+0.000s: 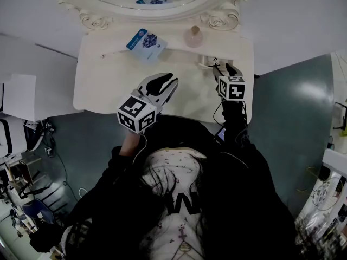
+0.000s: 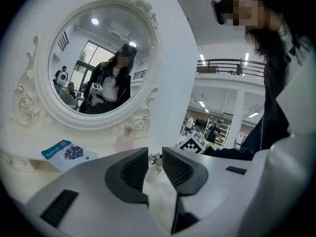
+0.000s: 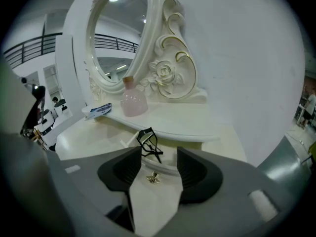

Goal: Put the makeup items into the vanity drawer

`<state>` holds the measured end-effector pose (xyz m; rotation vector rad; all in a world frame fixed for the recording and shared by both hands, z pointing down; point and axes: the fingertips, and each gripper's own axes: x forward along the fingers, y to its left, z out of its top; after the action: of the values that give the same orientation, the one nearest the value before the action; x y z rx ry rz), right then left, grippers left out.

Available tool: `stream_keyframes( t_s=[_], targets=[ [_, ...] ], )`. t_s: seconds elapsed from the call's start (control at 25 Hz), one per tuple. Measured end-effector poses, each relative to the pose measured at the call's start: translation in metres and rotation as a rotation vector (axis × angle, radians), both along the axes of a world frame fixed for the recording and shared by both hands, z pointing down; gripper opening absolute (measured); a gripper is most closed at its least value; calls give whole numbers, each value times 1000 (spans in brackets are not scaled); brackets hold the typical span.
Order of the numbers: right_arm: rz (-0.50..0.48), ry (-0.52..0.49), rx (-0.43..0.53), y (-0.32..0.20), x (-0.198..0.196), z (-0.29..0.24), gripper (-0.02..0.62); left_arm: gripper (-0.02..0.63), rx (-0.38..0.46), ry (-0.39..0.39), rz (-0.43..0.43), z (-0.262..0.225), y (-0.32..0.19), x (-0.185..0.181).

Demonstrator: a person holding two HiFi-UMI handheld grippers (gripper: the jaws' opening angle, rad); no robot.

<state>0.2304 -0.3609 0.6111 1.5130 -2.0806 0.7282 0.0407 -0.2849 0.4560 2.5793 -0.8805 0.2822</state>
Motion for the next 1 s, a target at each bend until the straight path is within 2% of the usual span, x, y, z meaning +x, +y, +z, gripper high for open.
stream_keyframes(
  t_s=[0.16, 0.4, 0.84, 1.0],
  targets=[
    [79, -85, -30, 2, 11, -3, 222, 87, 2, 0, -8, -2, 0, -7],
    [114, -87, 21, -1, 19, -17, 222, 87, 5, 4, -4, -2, -2, -13],
    [-10, -64, -34, -16, -25, 0, 218, 87, 8, 5, 24, -1, 0, -11],
    [-15, -28, -55, -18, -31, 6, 213, 87, 6, 8, 26, -3, 1, -12]
  ],
)
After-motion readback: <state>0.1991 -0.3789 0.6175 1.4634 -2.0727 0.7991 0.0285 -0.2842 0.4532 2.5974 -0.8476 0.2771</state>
